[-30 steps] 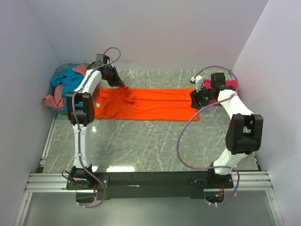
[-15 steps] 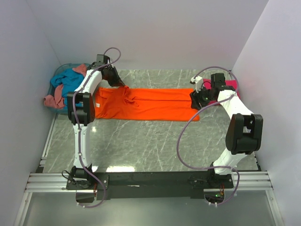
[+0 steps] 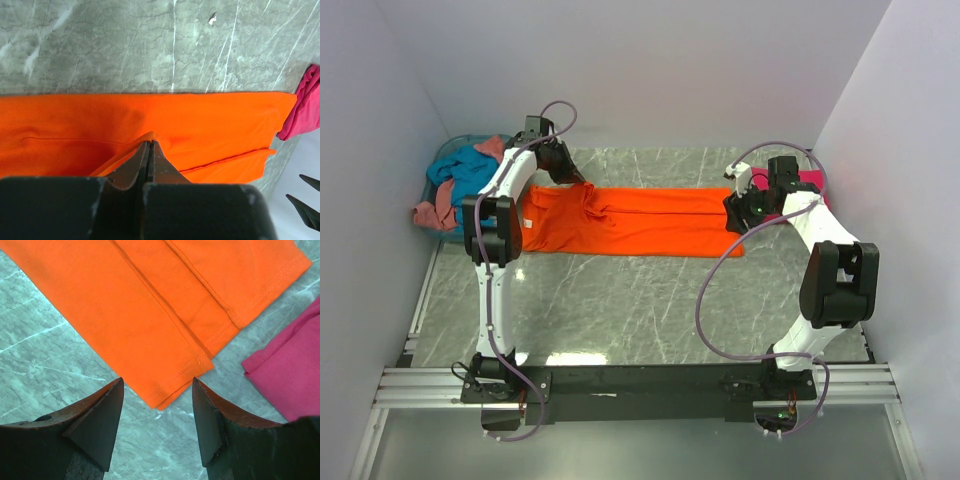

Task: Fold and stack the t-shirts
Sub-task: Fold the tshirt

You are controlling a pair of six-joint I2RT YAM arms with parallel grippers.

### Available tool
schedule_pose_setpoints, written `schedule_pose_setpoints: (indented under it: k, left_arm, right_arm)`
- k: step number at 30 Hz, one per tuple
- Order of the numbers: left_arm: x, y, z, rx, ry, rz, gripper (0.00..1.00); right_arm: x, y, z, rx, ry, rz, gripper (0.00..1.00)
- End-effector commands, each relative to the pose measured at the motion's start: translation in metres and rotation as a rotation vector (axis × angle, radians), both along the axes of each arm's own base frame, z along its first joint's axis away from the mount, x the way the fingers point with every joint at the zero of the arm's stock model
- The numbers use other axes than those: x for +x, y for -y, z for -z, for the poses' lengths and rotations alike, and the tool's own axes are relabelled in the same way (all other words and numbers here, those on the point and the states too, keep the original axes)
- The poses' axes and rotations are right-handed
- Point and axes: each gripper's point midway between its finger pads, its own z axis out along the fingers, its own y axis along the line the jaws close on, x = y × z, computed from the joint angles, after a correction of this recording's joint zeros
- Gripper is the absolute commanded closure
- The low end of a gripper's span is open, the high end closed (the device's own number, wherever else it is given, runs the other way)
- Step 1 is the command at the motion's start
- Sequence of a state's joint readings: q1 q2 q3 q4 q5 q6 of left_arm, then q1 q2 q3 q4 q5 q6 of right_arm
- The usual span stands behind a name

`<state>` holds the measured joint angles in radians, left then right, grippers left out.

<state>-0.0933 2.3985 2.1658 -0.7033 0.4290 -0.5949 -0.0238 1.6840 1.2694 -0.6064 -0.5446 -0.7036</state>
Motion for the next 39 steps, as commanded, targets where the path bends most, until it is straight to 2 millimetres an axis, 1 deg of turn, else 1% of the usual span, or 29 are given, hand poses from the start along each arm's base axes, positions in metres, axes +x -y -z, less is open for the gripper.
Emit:
schedule_pose_setpoints:
  k: [1,2,3,6,8,10,11,12,13,14,15,16,17,18,19,20,21,22,23,25,26,28,29,33,34,36,37,38,39]
  left_arm:
    - [0.011,0.001,-0.033,-0.022,0.093,0.010,0.97]
    - [0.013,0.001,-0.035,-0.030,0.099,0.004,0.93]
    - [0.015,-0.001,-0.038,-0.032,0.110,0.000,0.80]
    - [0.027,-0.011,-0.058,-0.009,0.177,-0.033,0.61]
    - [0.033,-0.019,-0.082,0.015,0.246,-0.056,0.54]
    - [0.034,-0.027,-0.100,0.043,0.300,-0.079,0.51]
    - [0.032,-0.030,-0.134,0.048,0.383,-0.085,0.51]
    - [0.026,-0.037,-0.129,0.076,0.379,-0.105,0.51]
    - [0.014,-0.042,-0.165,0.085,0.449,-0.117,0.51]
    - [0.004,-0.046,-0.154,0.101,0.440,-0.127,0.51]
    - [-0.005,-0.051,-0.158,0.119,0.453,-0.146,0.51]
    - [-0.024,-0.056,-0.189,0.122,0.514,-0.164,0.51]
    - [-0.043,-0.059,-0.160,0.136,0.451,-0.168,0.51]
    - [-0.054,-0.061,-0.162,0.138,0.468,-0.177,0.51]
    - [-0.076,-0.064,-0.184,0.132,0.519,-0.191,0.51]
    - [-0.098,-0.066,-0.147,0.140,0.443,-0.189,0.51]
    - [-0.111,-0.067,-0.141,0.137,0.438,-0.194,0.51]
    - [-0.130,-0.070,-0.155,0.129,0.476,-0.219,0.51]
    - [-0.151,-0.074,-0.119,0.137,0.395,-0.232,0.50]
    - [-0.176,-0.078,-0.102,0.127,0.364,-0.270,0.49]
    - [-0.200,-0.080,-0.082,0.108,0.327,-0.314,0.48]
    - [-0.217,-0.081,-0.064,0.065,0.306,-0.374,0.44]
    - [-0.229,-0.080,-0.048,0.017,0.282,-0.421,0.42]
    - [-0.239,-0.091,-0.010,-0.009,0.184,-0.565,0.37]
    - [-0.238,-0.095,0.000,-0.016,0.153,-0.602,0.37]
    - [-0.232,-0.098,0.007,-0.031,0.159,-0.619,0.38]
    - [-0.232,-0.099,0.019,-0.020,0.128,-0.629,0.39]
    - [-0.225,-0.108,0.019,-0.021,0.142,-0.657,0.39]
    - [-0.219,-0.111,0.019,-0.024,0.152,-0.661,0.41]
  right_arm:
    - [-0.001,-0.006,-0.012,0.015,0.034,-0.020,0.36]
    - [-0.001,-0.006,-0.013,0.016,0.031,-0.019,0.36]
    - [-0.001,-0.006,-0.013,0.017,0.031,-0.020,0.36]
    - [-0.002,-0.006,-0.016,0.014,0.037,-0.021,0.36]
    - [-0.004,-0.005,-0.018,0.009,0.041,-0.023,0.36]
    - [-0.005,-0.006,-0.019,0.012,0.044,-0.031,0.36]
    - [-0.007,-0.007,-0.020,0.016,0.043,-0.036,0.36]
    - [-0.008,-0.008,-0.020,0.018,0.041,-0.039,0.36]
    - [-0.010,-0.009,-0.020,0.021,0.039,-0.048,0.36]
    - [-0.012,-0.010,-0.020,0.028,0.035,-0.054,0.36]
    - [-0.013,-0.012,-0.020,0.034,0.035,-0.063,0.35]
    - [-0.015,-0.013,-0.019,0.040,0.031,-0.072,0.35]
    - [-0.018,-0.015,-0.018,0.047,0.022,-0.079,0.35]
    - [-0.020,-0.019,-0.018,0.057,0.020,-0.090,0.35]
    - [-0.023,-0.021,-0.017,0.059,0.015,-0.103,0.35]
    - [-0.026,-0.022,-0.015,0.063,0.006,-0.104,0.35]
    - [-0.027,-0.023,-0.015,0.069,0.003,-0.105,0.35]
    - [-0.029,-0.023,-0.013,0.075,-0.013,-0.087,0.35]
    - [-0.031,-0.022,-0.011,0.076,-0.024,-0.067,0.35]
    - [-0.035,-0.016,-0.004,0.073,-0.064,0.015,0.35]
    - [-0.033,-0.010,-0.002,0.074,-0.066,0.053,0.35]
    - [-0.038,-0.003,0.005,0.079,-0.099,0.116,0.35]
    - [-0.038,0.003,0.007,0.081,-0.108,0.149,0.35]
    - [-0.047,0.013,0.012,0.122,-0.176,0.238,0.35]
    - [-0.050,0.015,0.013,0.136,-0.196,0.255,0.36]
    - [-0.053,0.018,0.015,0.162,-0.216,0.273,0.36]
    - [-0.054,0.020,0.017,0.165,-0.228,0.282,0.36]
    - [-0.056,0.019,0.019,0.174,-0.239,0.279,0.36]
    - [-0.057,0.020,0.020,0.178,-0.246,0.279,0.36]
